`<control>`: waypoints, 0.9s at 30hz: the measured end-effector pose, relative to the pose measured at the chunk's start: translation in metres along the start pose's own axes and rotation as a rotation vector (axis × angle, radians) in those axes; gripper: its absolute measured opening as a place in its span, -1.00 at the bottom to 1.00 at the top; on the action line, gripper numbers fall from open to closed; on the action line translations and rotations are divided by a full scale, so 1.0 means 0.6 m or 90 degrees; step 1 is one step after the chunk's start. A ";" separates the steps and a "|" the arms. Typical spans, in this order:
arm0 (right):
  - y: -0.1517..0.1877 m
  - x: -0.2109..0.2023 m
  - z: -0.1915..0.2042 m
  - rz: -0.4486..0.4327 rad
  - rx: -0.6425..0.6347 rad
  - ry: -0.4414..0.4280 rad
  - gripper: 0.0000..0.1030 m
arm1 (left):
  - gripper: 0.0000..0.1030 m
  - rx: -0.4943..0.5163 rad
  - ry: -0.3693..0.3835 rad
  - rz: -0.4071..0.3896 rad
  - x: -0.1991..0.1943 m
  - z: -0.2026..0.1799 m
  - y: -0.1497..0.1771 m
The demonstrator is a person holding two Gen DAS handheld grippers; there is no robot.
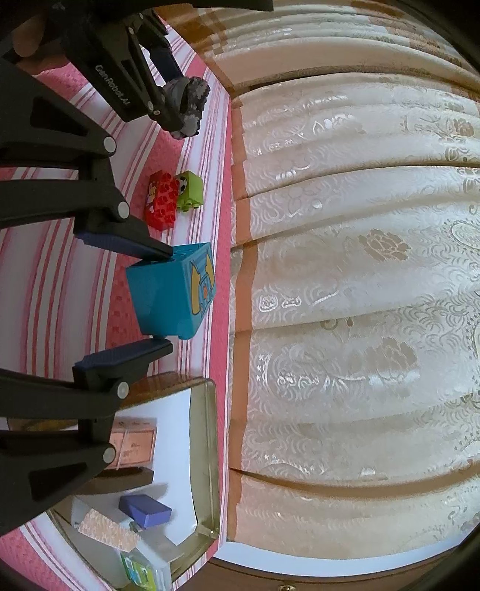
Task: Organize rigid objects
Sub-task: 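Carry the grey toy and blue block over the gold tin tray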
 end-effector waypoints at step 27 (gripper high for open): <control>-0.004 -0.053 -0.096 -0.035 0.021 0.033 -0.09 | 0.21 0.018 0.040 -0.036 -0.055 -0.125 0.009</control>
Point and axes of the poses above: each gripper's, at about its wrist camera, not at the fingertips, and x roughly the way its jaws point, z to its left, y to its underside, the point moved 8 cm from there along x, roughly the way its jaws point, and after that the axes turned 5 degrees about -z, right-handed, at the moved point
